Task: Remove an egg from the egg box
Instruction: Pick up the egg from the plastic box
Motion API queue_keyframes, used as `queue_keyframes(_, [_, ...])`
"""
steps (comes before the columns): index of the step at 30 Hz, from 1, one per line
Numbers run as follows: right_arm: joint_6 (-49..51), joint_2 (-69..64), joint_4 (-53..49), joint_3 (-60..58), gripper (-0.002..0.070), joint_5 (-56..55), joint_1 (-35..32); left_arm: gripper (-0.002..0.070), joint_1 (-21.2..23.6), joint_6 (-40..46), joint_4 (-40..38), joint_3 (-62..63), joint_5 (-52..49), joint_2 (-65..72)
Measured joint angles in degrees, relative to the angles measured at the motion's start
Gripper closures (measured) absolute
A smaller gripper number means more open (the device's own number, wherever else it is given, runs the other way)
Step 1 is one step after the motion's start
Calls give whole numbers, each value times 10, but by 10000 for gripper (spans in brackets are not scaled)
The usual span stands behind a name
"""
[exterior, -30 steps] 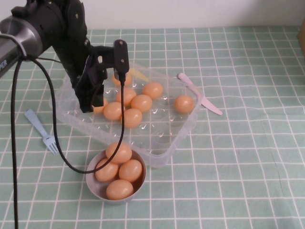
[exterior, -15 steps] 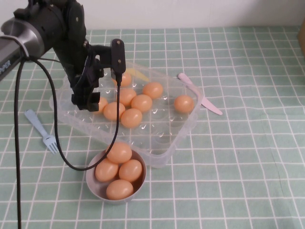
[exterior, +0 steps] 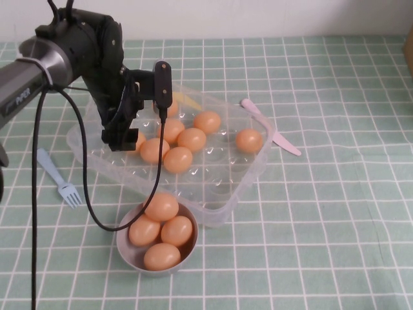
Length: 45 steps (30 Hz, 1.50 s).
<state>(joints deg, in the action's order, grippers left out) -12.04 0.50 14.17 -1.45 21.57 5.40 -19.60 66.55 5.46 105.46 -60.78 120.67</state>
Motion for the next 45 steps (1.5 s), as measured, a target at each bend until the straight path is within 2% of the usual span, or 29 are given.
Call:
queue_keyframes(31, [0, 0, 0, 0, 694, 0, 0, 174, 13, 5, 11, 0, 54, 43])
queue_keyframes(45, [0, 2, 0, 0, 694, 0, 0, 174, 13, 26, -18, 0, 55, 44])
